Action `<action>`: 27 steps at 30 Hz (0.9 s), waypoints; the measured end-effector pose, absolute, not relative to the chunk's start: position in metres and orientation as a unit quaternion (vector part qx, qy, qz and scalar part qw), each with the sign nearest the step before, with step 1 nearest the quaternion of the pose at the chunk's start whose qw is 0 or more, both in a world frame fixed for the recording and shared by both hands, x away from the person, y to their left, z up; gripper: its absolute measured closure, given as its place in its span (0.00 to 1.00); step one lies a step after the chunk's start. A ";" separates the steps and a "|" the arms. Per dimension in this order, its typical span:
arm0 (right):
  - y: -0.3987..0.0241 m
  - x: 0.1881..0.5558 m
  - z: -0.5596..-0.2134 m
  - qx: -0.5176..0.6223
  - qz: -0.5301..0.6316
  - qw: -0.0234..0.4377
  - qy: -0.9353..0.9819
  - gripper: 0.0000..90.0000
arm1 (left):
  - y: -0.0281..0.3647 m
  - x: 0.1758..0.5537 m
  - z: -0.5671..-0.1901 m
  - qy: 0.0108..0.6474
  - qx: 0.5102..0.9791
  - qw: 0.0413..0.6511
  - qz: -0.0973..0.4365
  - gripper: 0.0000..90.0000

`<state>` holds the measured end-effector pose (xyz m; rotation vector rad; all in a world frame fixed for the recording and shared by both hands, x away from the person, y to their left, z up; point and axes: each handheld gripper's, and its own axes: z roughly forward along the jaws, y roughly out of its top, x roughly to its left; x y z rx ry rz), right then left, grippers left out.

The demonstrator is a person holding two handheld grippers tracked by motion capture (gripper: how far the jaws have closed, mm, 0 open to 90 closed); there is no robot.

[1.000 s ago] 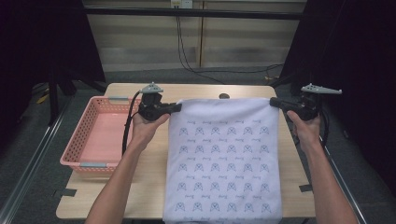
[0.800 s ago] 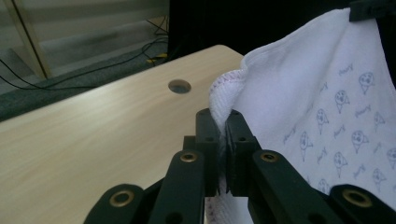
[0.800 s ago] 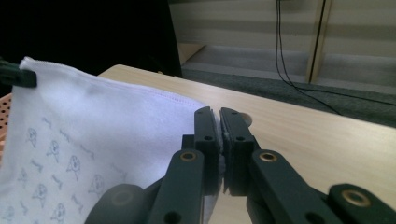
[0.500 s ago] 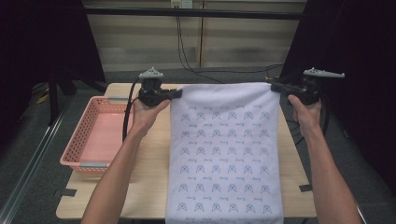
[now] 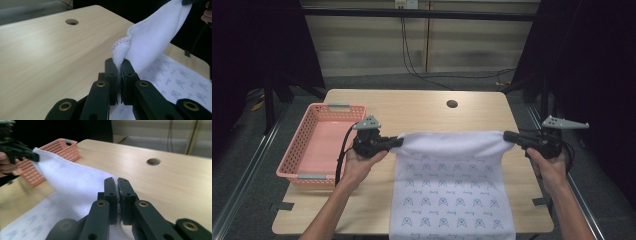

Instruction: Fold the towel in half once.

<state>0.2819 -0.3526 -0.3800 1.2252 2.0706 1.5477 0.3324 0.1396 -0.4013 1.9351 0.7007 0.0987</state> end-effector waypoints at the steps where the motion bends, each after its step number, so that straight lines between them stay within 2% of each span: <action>1: -0.353 0.273 -0.384 0.426 0.533 0.137 0.718 0.96 | 0.141 0.324 -0.404 0.288 0.805 0.516 0.037 0.96; 7: -0.351 0.218 -0.410 0.431 0.513 0.108 0.735 0.96 | 0.148 0.273 -0.423 0.282 0.809 0.515 -0.001 0.95; 9: -0.349 0.200 -0.424 0.439 0.494 0.097 0.744 0.96 | 0.150 0.253 -0.439 0.287 0.816 0.502 0.003 0.96; 11: -0.346 0.188 -0.438 0.446 0.479 0.076 0.752 0.96 | 0.152 0.245 -0.456 0.295 0.819 0.491 -0.031 0.96; 12: -0.344 0.184 -0.445 0.449 0.464 0.075 0.760 0.96 | 0.152 0.240 -0.464 0.296 0.827 0.476 -0.027 0.96; 14: -0.340 0.180 -0.455 0.453 0.443 0.063 0.771 0.96 | 0.151 0.235 -0.472 0.296 0.840 0.452 -0.052 0.95; 18: -0.331 0.181 -0.470 0.461 0.398 0.050 0.792 0.96 | 0.147 0.230 -0.480 0.281 0.856 0.430 -0.064 0.92; 23: -0.325 0.185 -0.480 0.458 0.358 0.039 0.813 0.96 | 0.132 0.229 -0.488 0.270 0.880 0.386 -0.061 0.92; 27: -0.321 0.188 -0.486 0.463 0.328 0.035 0.823 0.96 | 0.133 0.239 -0.494 0.286 0.878 0.378 -0.070 0.93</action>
